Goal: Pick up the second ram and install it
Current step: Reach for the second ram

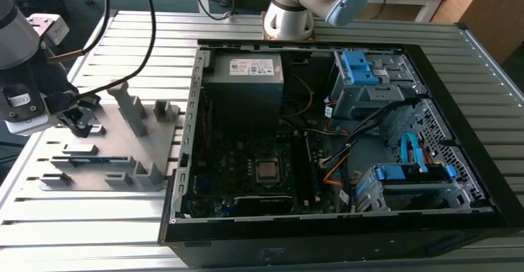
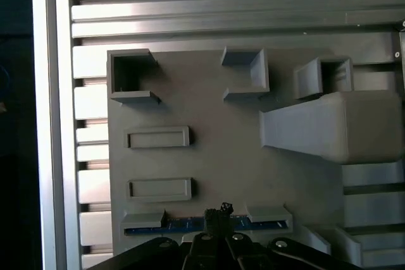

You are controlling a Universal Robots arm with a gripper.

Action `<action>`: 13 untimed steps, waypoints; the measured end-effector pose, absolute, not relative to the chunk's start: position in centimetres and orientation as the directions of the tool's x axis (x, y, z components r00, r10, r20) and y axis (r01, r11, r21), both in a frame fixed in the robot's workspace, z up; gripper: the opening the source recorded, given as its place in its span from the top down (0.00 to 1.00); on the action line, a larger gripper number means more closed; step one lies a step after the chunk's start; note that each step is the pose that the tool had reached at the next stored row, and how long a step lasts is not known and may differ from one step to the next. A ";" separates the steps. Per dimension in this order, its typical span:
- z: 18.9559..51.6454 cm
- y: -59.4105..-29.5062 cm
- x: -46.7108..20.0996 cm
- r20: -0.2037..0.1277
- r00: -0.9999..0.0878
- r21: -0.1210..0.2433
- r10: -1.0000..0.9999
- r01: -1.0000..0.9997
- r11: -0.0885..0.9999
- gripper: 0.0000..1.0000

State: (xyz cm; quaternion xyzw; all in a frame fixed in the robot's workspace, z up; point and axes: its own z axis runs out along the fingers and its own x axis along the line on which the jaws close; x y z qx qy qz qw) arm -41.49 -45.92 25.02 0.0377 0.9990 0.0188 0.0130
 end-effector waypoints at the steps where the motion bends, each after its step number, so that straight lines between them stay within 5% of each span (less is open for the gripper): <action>1: 25.0 -46.2 -41.5 -0.025 -0.997 0.039 0.076 0.075 0.996 0.90; 13: 23.3 -47.6 -41.2 -0.024 -0.997 0.036 0.074 0.073 0.997 0.90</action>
